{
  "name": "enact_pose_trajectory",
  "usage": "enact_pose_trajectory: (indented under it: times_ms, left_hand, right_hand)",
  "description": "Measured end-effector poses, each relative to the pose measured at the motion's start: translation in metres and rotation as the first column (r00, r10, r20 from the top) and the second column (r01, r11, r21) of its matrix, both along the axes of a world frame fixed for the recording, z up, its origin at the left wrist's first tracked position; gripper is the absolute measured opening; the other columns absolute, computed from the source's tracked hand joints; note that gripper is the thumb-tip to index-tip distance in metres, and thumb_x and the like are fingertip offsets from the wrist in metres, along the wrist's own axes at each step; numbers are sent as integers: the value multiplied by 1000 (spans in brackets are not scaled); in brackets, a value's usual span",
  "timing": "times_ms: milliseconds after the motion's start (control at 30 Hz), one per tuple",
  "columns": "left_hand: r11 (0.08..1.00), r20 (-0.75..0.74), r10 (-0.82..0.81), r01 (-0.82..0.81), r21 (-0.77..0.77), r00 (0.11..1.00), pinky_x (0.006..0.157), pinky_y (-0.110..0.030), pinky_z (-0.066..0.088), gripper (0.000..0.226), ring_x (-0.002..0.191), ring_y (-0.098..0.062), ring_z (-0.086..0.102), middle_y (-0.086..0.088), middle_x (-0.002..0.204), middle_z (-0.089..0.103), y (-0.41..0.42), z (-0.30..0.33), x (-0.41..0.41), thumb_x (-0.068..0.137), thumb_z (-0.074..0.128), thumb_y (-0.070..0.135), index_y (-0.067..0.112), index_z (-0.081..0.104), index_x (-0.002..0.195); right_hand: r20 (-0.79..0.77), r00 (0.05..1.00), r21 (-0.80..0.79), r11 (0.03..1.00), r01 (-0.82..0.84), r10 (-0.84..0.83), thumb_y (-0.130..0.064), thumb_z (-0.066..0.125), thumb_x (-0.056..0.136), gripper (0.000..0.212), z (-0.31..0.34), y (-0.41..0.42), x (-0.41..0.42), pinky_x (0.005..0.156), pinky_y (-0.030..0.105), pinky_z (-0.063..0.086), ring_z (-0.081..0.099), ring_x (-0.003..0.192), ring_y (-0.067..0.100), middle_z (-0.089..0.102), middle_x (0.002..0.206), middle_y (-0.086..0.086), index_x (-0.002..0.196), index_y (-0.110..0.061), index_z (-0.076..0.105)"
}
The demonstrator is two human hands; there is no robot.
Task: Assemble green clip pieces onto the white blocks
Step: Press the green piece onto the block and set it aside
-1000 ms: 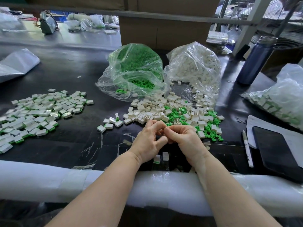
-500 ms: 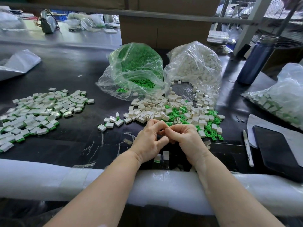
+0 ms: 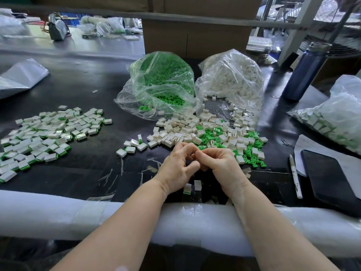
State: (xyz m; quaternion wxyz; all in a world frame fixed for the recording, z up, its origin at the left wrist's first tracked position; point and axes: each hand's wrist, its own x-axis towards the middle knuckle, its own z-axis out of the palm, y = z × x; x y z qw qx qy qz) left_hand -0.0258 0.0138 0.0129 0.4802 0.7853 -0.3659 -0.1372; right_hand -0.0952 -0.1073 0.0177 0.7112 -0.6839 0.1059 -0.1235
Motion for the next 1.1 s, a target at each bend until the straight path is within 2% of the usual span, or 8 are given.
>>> enact_pose_trajectory:
  times_ms: [133, 233, 333, 600, 800, 867, 1000, 1100]
  left_hand:
    - [992, -20, 68, -70, -101, 997, 77, -7, 41, 13, 82, -6, 50, -2, 101, 47, 0, -3, 3, 88, 60, 14, 26, 56, 89]
    - [985, -48, 121, -126, -122, 992, 73, -13, 45, 7, 80, -11, 54, -7, 95, 59, -1, -4, 4, 89, 60, 14, 20, 59, 93]
    - [987, -72, 94, -102, -124, 993, 77, -21, 48, 9, 81, -15, 59, -5, 88, 65, -3, -5, 3, 89, 60, 16, 14, 61, 98]
    - [986, -79, 89, -99, -132, 993, 87, -25, 49, 11, 91, -20, 62, -9, 94, 66, -4, -4, 1, 88, 61, 11, 9, 65, 99]
    - [973, -63, 157, -165, -162, 986, 82, -16, 49, 12, 84, -13, 62, -4, 90, 67, -4, -4, 2, 85, 65, 10, 8, 67, 96]
    - [941, -22, 291, -290, -177, 957, 76, -11, 48, 13, 78, -7, 61, 3, 84, 65, -4, -6, 4, 84, 66, 10, 11, 67, 97]
    - [801, 17, 567, -547, -243, 823, 74, -25, 52, 15, 73, -16, 61, -1, 82, 64, 0, -7, 11, 85, 64, 8, 14, 68, 99]
    - [670, 41, 725, -690, -276, 688, 76, -9, 40, 18, 75, -14, 54, -8, 95, 57, 5, -6, 18, 87, 61, 4, 10, 70, 101]
  right_hand:
    - [37, 998, 16, 999, 52, -52, -26, 62, 85, 17, 0, 1, 2, 62, 23, 55, 67, 71, 17, 71, 77, 7, 82, -14, 73]
    - [57, 987, -81, 985, 153, -148, -14, 64, 86, 7, -2, -1, 3, 60, 19, 53, 67, 77, 11, 72, 81, 0, 85, -17, 70]
    - [104, 979, -254, 947, 198, -177, -4, 68, 81, 14, -3, -2, 3, 65, 22, 54, 64, 73, 7, 70, 78, -1, 81, -18, 70]
    - [105, 967, -554, 794, 250, -231, -8, 68, 83, 3, -7, -2, 5, 67, 13, 44, 56, 73, 12, 63, 78, 1, 81, -10, 65]
    - [113, 968, -560, 791, 247, -222, -13, 63, 88, 6, -7, -1, 6, 65, 13, 42, 53, 72, 10, 60, 78, 1, 82, -14, 61]
    - [143, 955, -537, 791, 295, -259, -14, 64, 87, 10, -6, -2, 5, 64, 13, 42, 52, 69, 7, 59, 74, -6, 79, -17, 61]
    - [130, 940, -512, 790, 337, -316, -17, 66, 86, 11, -6, -4, 4, 69, 24, 47, 53, 69, 10, 59, 71, -7, 77, -18, 62]
    - [114, 938, -519, 785, 338, -328, -16, 67, 85, 10, -6, -4, 4, 72, 32, 50, 54, 69, 13, 59, 71, -5, 76, -14, 64]
